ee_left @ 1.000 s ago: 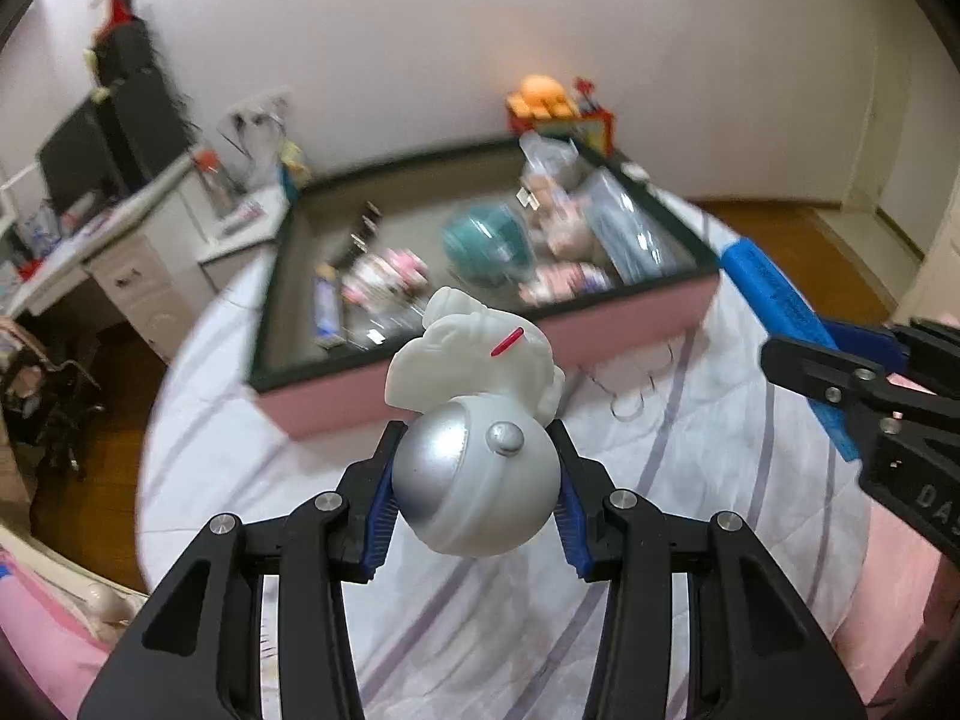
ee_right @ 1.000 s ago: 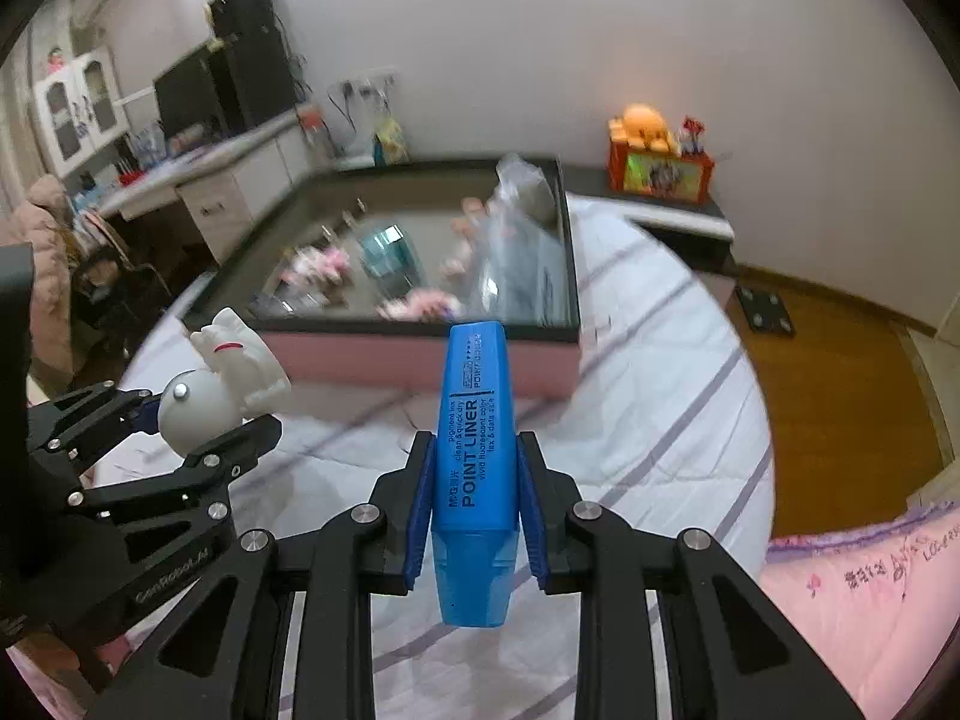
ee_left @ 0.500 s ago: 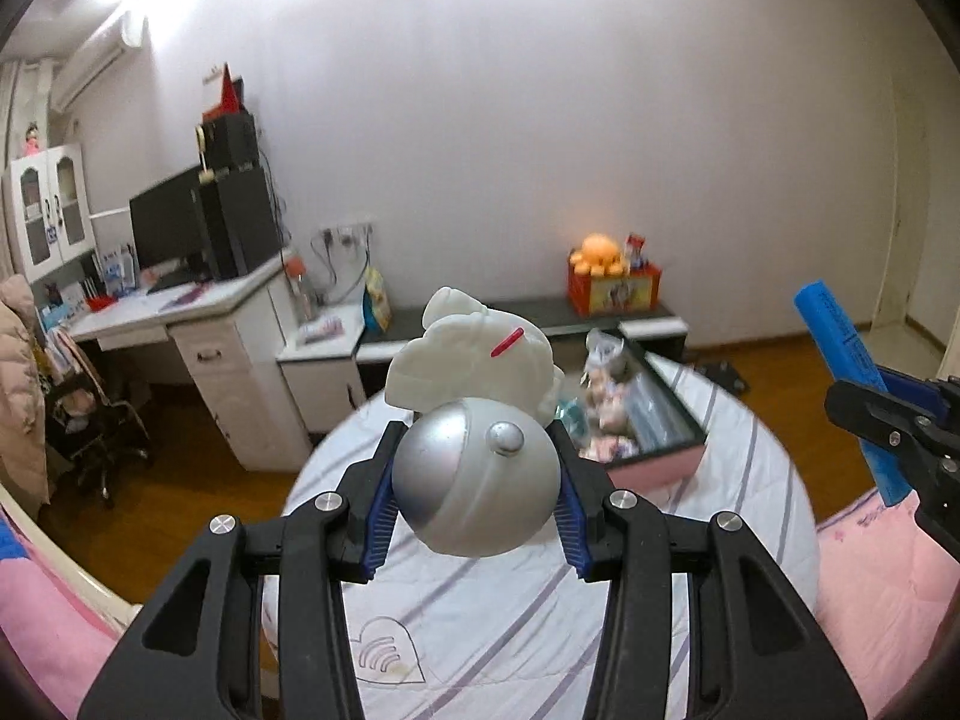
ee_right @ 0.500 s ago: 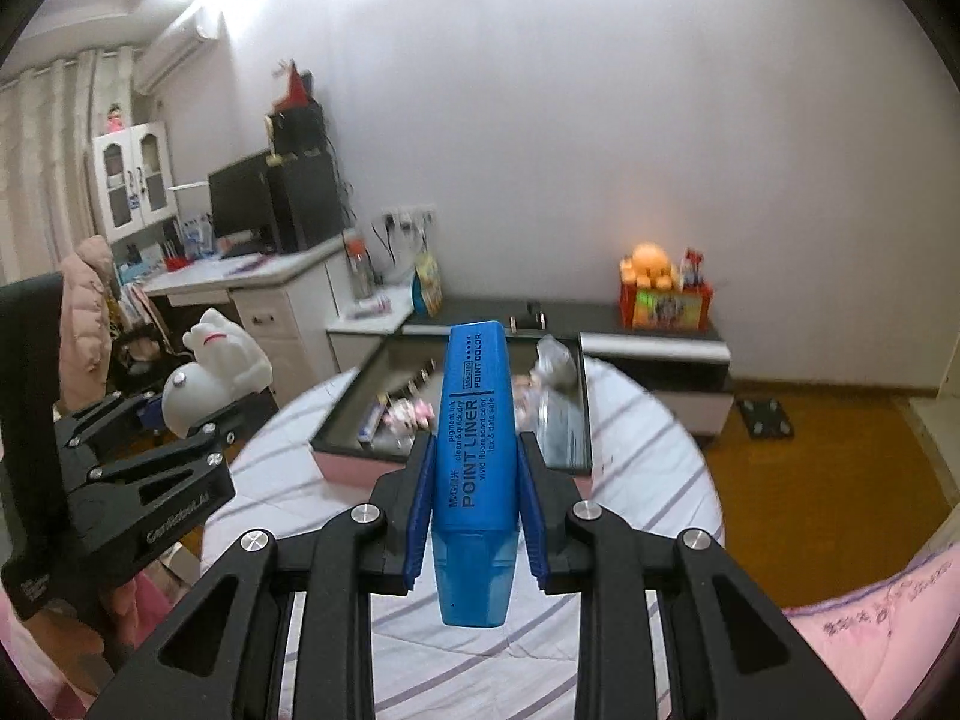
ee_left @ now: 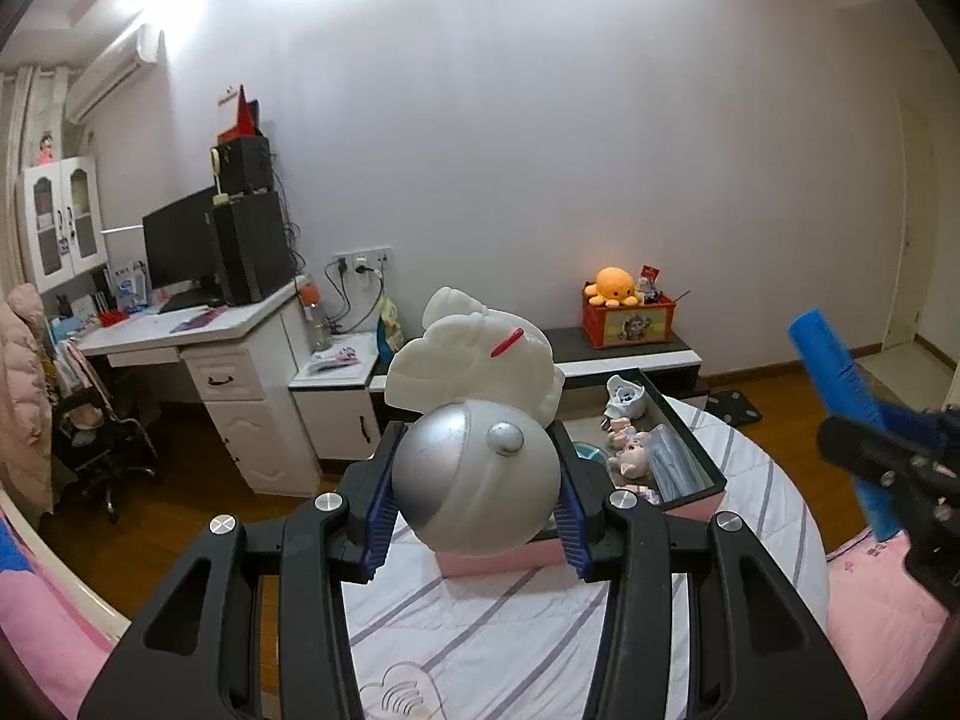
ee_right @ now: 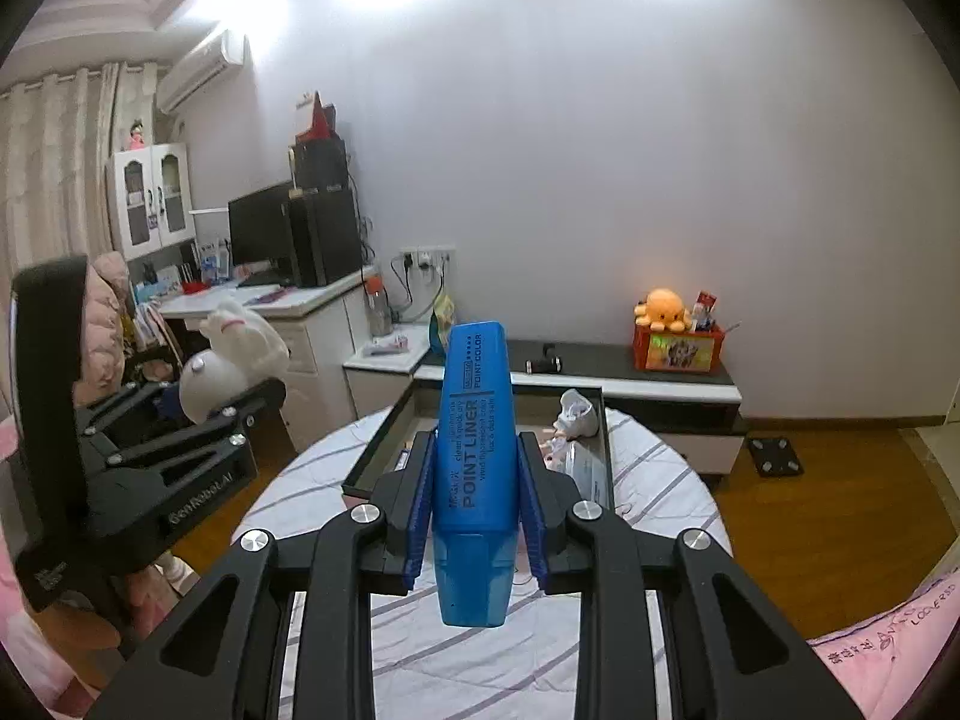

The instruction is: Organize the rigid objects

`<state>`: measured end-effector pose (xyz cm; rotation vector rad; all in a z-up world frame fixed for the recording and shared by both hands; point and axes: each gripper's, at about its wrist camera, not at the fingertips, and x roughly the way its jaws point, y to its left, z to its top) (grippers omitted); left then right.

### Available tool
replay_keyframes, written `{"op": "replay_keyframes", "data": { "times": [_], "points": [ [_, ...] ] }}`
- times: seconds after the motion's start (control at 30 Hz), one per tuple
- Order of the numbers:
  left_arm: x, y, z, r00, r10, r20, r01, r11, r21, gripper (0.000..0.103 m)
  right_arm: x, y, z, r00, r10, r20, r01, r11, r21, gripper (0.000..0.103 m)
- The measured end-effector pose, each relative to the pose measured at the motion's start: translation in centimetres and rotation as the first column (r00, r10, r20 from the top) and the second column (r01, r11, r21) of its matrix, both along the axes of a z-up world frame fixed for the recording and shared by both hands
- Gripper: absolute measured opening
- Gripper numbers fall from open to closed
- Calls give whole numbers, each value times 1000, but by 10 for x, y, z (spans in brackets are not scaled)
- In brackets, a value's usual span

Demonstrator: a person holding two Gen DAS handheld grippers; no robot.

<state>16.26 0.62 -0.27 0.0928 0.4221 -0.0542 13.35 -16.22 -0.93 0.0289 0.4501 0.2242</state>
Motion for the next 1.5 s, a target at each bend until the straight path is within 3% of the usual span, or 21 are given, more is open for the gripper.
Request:
{"op": "replay_keyframes", "data": {
  "times": [0.13, 0.33, 0.57, 0.67, 0.83, 0.87, 0.9, 0.93, 1.0, 1.07, 1.33, 1.5],
  "points": [
    [37, -5, -6, 999, 7, -41, -7, 1000, 9, 45, 31, 0, -7, 999, -2, -38, 2, 1000, 2, 27],
    [109, -12, -33, 986, 14, -168, -13, 1000, 4, 45, 96, 1, -27, 991, 12, -136, -13, 1000, -12, 27],
    [190, -24, -86, 930, -7, -367, 8, 1000, -1, 45, 172, 5, -71, 957, 23, -288, -40, 998, -56, 27],
    [205, -26, -105, 910, 3, -415, 3, 1000, 14, 45, 191, 7, -90, 941, 17, -337, -43, 997, -71, 27],
    [215, -24, -119, 886, 11, -463, -6, 1000, 12, 47, 203, 5, -106, 927, 41, -373, -62, 997, -45, 27],
    [216, -22, -119, 886, 16, -464, -13, 1000, 9, 57, 202, 5, -107, 930, 50, -365, -67, 997, -35, 28],
    [216, -21, -120, 886, 23, -463, -21, 1000, 9, 76, 201, 4, -107, 932, 44, -360, -61, 997, -36, 35],
    [214, -21, -119, 890, 34, -454, -31, 999, 13, 83, 201, 4, -105, 934, 34, -355, -54, 997, -46, 43],
    [212, -22, -117, 901, 64, -429, -52, 998, 41, 88, 198, 3, -101, 945, 3, -326, -27, 997, -70, 73],
    [210, -23, -118, 899, 60, -435, -46, 998, 42, 88, 195, -2, -96, 955, -11, -297, -10, 998, -68, 82],
    [203, -18, -115, 899, 64, -434, -51, 998, 40, 89, 195, -2, -91, 952, -27, -306, 2, 997, -82, 82],
    [186, -12, -104, 913, 78, -400, -70, 997, 33, 89, 186, -4, -86, 952, -49, -302, 25, 996, -84, 82]
  ]
}}
